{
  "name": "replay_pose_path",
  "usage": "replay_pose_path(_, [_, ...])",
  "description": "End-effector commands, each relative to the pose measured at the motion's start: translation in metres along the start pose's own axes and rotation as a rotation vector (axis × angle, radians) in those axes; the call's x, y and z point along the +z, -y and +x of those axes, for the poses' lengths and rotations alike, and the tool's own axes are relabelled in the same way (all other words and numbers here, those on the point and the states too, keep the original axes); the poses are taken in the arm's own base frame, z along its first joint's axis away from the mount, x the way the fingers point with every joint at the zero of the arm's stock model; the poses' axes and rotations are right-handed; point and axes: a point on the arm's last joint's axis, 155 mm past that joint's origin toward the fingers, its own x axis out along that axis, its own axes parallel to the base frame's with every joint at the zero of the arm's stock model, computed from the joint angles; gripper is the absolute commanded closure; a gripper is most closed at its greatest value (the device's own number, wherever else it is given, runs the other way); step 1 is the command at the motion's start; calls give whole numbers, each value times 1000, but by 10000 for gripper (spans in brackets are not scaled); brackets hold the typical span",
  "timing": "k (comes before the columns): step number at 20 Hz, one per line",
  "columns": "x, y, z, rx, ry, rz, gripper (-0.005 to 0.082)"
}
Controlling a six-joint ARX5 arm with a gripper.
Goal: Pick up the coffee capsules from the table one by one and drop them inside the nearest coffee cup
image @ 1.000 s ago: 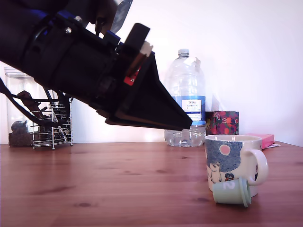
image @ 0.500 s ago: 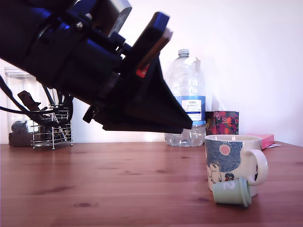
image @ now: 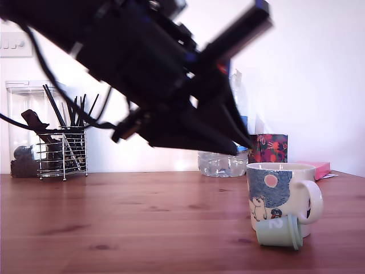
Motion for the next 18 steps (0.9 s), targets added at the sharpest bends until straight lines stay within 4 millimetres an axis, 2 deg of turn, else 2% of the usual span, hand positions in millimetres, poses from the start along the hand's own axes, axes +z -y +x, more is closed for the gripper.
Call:
replay_pose_path(1, [-12,-3,13,18,-38,1,638])
replay_pose_path(4, [-19,-5,30,44,-80,2,631])
replay_pose_path(5, [-20,-4,34,46,-94,3,575])
replay_pose_path(6, [-20,-3,37,45,-101,3,451])
replay_pose_path(8, [-19,-2,42,54,-115,4,129])
replay_pose_path(9, [-19,-2,44,60,-128,5,30])
replay_pose_path(10, [-20,-3,47,68,-141,4,-4])
replay_pose_path(14, [-19,3,52,51,-167,-3,-4])
replay_pose_path(18, [-22,-7,52,85,-181,-23,-4])
